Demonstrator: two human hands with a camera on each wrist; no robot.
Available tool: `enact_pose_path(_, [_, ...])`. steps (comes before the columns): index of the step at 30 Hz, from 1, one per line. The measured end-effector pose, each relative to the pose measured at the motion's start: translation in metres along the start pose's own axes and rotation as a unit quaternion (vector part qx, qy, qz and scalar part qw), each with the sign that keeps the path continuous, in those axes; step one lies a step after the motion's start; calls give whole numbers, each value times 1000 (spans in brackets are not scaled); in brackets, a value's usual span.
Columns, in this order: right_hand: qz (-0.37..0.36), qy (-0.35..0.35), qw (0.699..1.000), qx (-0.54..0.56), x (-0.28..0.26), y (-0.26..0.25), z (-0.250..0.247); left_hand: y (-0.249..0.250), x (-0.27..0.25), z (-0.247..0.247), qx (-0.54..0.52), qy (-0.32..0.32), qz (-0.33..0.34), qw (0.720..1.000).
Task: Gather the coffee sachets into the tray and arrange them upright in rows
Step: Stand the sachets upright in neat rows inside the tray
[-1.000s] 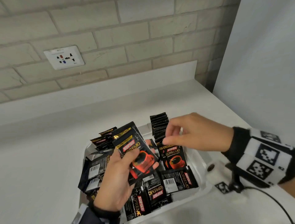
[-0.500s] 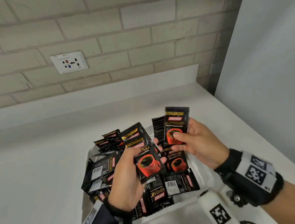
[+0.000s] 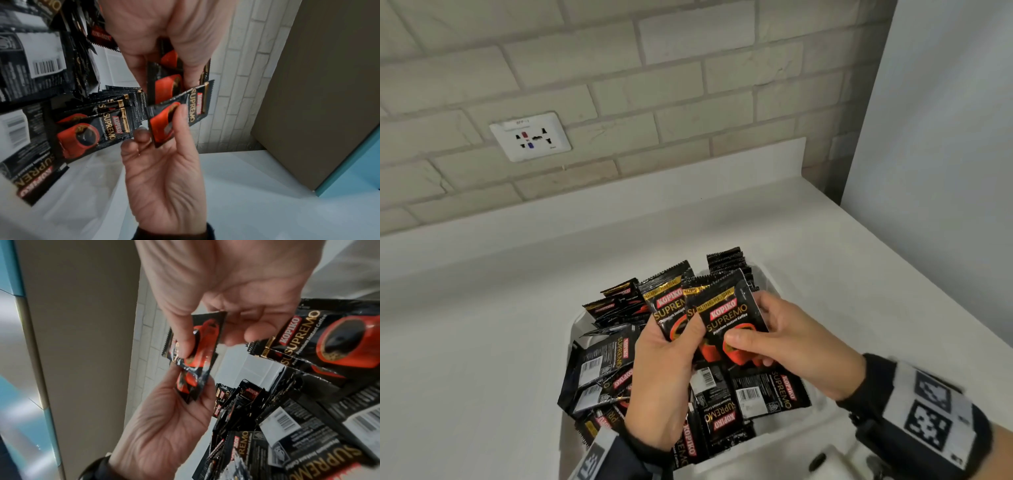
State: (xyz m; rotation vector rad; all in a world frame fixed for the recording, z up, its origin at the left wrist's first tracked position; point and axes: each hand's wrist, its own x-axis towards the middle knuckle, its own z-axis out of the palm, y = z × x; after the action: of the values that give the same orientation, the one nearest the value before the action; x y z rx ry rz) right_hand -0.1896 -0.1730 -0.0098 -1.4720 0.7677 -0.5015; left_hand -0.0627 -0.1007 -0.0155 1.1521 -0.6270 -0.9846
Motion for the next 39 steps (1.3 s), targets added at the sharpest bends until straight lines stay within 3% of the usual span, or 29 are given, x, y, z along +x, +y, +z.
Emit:
enact_pose_path(7, [-27, 13, 999, -13, 4, 7, 9, -4, -5, 10, 128, -109, -19, 986])
enact_pose_path(15, [-30, -19, 998, -43, 0, 4, 2, 0, -4, 14, 134, -119, -46, 983])
enact_pose_path(22, [-136, 88, 982, -100, -8, -42, -27, 7, 1, 11, 219, -114, 52, 968])
enact_pose_path(25, [-98, 54, 994, 14, -11, -47, -19, 9, 2, 20, 221, -103, 100, 965])
enact_pose_path(28, [-88, -17, 995, 44, -14, -40, -4, 10, 0, 27, 262, -128, 134, 947])
enact_pose_path(30, [-88, -5, 994, 64, -13, -40, -5, 13, -1, 26, 281, -142, 128, 941])
enact_pose_path(32, [-109, 38, 993, 14, -10, -44, -15, 17, -1, 24, 317, -149, 120, 929])
enact_pose_path(34, [-175, 76, 974, -118, -11, -53, -25, 20, 0, 22, 357, -164, 122, 911])
enact_pose_path(35, [-216, 72, 950, -212, -11, -58, -29, 21, 1, 22, 376, -178, 130, 900])
enact_pose_path(37, [-261, 20, 877, -403, -10, -67, -34, 21, 3, 22, 415, -210, 145, 873])
enact_pose_path(39, [-244, -26, 839, -485, -9, -70, -39, 19, 5, 23, 447, -237, 146, 850])
